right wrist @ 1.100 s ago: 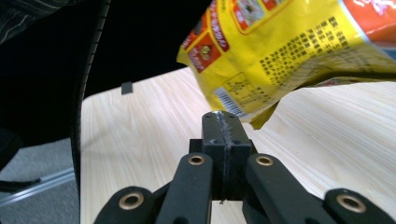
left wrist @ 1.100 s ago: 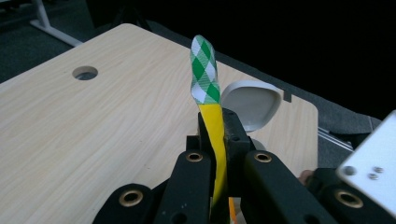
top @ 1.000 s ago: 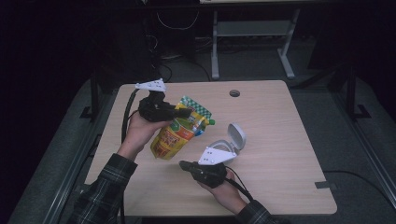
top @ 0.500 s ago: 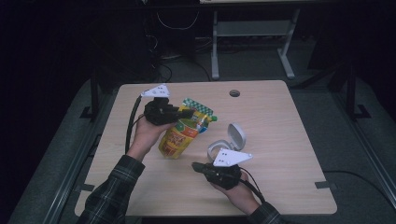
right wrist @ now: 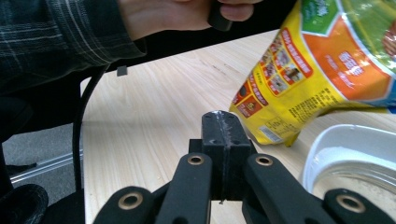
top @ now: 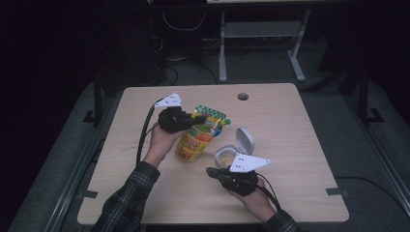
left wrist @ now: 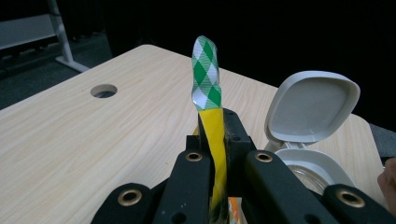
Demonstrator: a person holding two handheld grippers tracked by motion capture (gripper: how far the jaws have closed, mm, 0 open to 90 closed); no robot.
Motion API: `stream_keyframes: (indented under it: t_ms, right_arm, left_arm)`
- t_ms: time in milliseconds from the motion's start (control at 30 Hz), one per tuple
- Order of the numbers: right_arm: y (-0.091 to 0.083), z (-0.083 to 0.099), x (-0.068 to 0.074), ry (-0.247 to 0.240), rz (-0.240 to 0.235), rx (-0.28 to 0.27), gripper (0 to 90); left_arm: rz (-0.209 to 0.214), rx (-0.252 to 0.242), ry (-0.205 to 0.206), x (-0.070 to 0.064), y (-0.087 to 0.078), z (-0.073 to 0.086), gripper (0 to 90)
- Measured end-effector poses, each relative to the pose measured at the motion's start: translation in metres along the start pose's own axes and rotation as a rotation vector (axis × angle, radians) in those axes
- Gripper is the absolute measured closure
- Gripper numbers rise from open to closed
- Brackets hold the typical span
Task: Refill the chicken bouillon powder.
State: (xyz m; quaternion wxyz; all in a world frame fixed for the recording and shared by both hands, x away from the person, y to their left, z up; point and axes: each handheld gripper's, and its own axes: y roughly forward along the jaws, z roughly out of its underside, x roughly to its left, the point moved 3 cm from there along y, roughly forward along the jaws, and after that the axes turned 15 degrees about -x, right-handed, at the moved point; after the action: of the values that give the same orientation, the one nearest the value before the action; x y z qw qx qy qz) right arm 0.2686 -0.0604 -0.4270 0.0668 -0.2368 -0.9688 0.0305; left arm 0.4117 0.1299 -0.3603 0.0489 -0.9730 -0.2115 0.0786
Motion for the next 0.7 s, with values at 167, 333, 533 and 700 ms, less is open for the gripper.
stream_keyframes:
  t_ms: [167, 333, 533, 700]
  right_arm:
    - [0.000, 0.002, 0.001, 0.004, 0.001, 0.006, 90.0]
    - [0.002, 0.005, 0.003, 0.003, -0.005, 0.022, 90.0]
    - [0.004, 0.006, 0.004, 0.003, -0.009, 0.029, 90.0]
    - [0.004, 0.007, 0.004, 0.006, -0.010, 0.037, 90.0]
  left_arm:
    - [0.003, -0.009, 0.010, -0.005, -0.013, 0.002, 89.3]
    - [0.002, -0.021, 0.014, -0.008, -0.025, 0.008, 89.6]
    - [-0.010, -0.024, 0.024, -0.011, -0.041, 0.013, 89.6]
    - [-0.025, -0.011, 0.016, -0.014, -0.056, 0.017, 88.4]
